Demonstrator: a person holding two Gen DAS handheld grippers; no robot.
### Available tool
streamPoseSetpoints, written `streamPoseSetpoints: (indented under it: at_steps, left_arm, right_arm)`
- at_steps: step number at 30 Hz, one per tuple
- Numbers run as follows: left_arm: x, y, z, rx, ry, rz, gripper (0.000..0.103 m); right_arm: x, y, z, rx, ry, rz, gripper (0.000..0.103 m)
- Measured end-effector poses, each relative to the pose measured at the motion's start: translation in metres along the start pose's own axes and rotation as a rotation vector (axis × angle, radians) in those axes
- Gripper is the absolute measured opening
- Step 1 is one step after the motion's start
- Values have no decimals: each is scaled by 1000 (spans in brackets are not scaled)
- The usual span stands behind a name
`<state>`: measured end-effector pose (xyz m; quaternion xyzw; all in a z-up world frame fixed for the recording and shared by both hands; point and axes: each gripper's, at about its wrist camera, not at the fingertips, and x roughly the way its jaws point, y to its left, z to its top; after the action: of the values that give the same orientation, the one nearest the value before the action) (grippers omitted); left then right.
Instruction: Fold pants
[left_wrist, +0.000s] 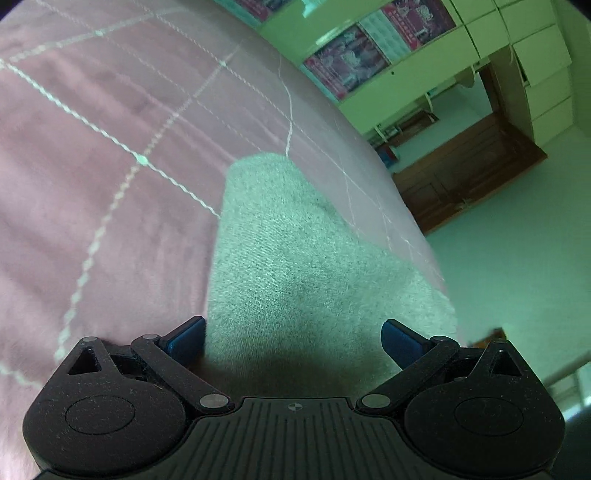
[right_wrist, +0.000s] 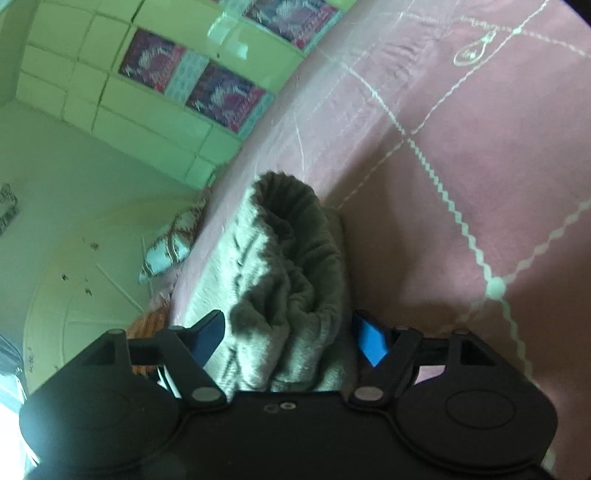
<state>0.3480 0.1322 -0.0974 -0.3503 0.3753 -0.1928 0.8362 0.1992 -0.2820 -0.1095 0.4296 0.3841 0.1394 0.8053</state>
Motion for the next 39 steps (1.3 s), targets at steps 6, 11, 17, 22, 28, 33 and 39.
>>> streamPoseSetpoints:
  at_steps: [6,11,17,22,28,33,39]
  left_arm:
    - [18,1,12,-47,81,39,39]
    - [-3,-6,7,-40,-20,-47,24]
    - [-14,-30,45,4,-147,-110,24]
    - [-3,-32,111,37,-208,-91,25]
    - [24,-17,119,101,-219,352,63]
    - [33,-33,106,252,-233,458,64]
    - [15,-36,94,298,-261,561,79]
  right_arm:
    - [31,19,12,-73,101,-76,54]
    - [24,48,20,-175,85,-60,41]
    - [30,92,64,-296,54,25,38]
    - [70,114,124,-328,22,67,39]
    - [135,69,133,-311,78,-230,33]
    - [123,78,123,-362,-51,-179,56]
    - [141,62,128,-285,-2,-308,61]
